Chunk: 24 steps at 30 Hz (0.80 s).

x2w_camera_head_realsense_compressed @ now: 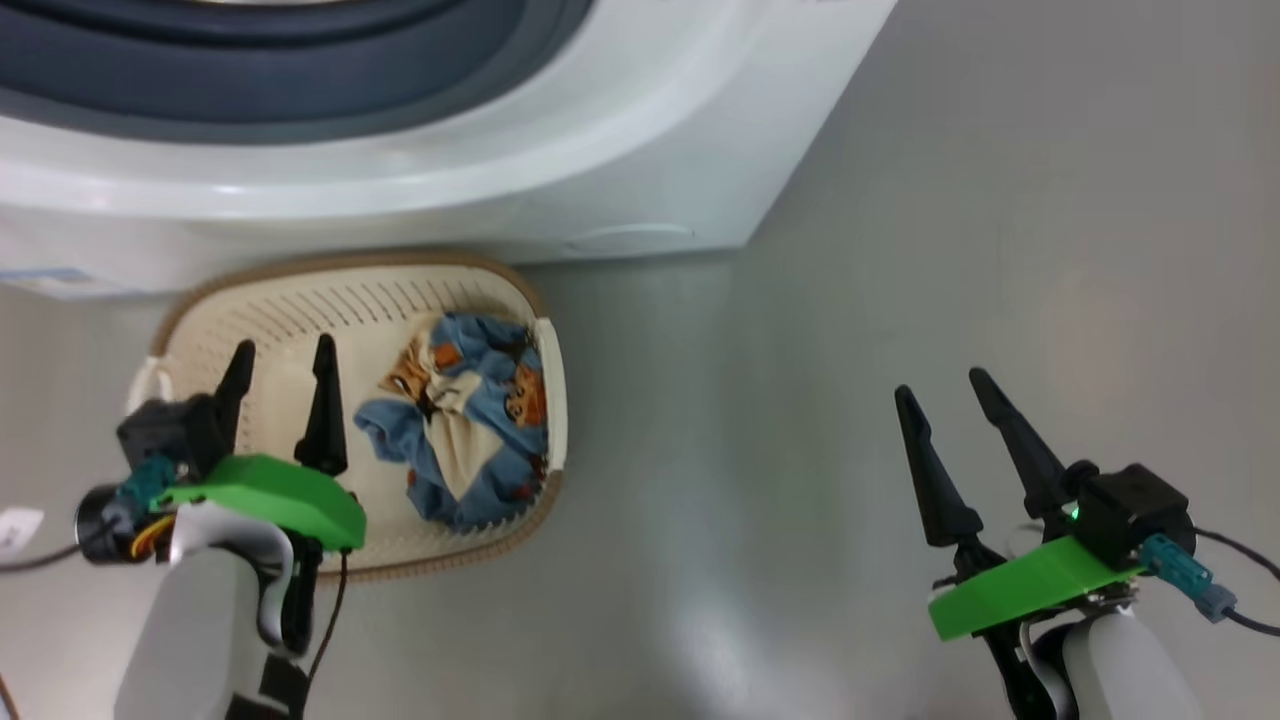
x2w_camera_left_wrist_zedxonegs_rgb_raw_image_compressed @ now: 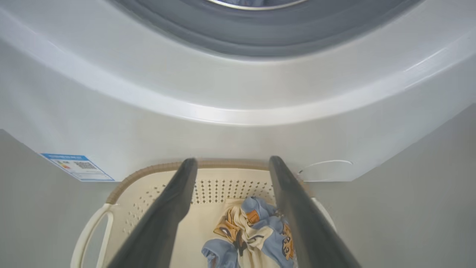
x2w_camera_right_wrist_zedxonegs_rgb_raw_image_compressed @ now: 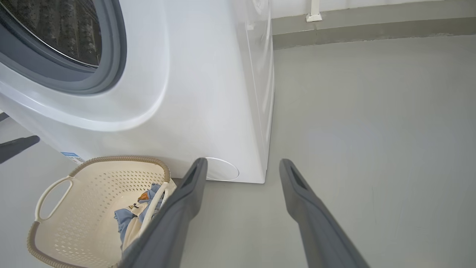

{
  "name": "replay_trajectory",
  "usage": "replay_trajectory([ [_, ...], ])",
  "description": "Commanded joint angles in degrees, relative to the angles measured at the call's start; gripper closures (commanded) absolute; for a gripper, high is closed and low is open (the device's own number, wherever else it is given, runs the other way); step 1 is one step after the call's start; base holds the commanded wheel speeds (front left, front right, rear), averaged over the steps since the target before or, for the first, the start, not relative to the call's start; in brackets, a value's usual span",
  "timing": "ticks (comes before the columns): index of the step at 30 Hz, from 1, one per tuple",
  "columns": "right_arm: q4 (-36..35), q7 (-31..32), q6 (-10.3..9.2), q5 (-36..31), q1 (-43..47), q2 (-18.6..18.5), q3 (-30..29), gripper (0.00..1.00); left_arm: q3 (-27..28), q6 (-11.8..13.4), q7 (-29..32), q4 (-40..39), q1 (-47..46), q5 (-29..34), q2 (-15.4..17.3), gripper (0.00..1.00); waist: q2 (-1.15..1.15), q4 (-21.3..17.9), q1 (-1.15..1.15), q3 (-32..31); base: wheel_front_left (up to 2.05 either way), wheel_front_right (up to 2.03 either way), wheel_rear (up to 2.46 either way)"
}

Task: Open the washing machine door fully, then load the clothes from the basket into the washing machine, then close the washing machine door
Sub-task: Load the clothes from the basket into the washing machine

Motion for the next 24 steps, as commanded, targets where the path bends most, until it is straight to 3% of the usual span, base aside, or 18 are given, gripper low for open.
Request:
replay_trajectory([
  [1,-1.6,-0.7,0.09,-0.3,-0.6,0.2,1.5,0.0,1.2,-0.5,-0.3,1.3,-1.8,0.2,2.0,0.0,-0.01,-2.2,0.0,8.7,0.0,0.0,0.0],
  [12,-2.6,-0.7,0.09,0.1,-3.9,1.1,1.8,0.0,-4.7,-3.1,5.7,21.0,-14.8,-3.6,4.0,0.0,-0.01,-5.3,0.0,17.2,0.0,0.0,0.0],
  [19,-2.9,-0.7,0.09,0.3,-4.7,1.4,1.9,0.0,-14.2,-3.1,9.7,24.4,-18.9,-10.2,5.6,0.0,-0.01,-6.2,0.0,20.4,0.0,0.0,0.0],
  [24,-3.1,-0.7,0.09,0.4,-5.0,1.5,2.0,0.0,-17.6,-3.1,9.4,27.0,-20.9,-12.7,8.2,0.0,-0.01,-6.3,0.0,22.2,0.0,0.0,0.0],
])
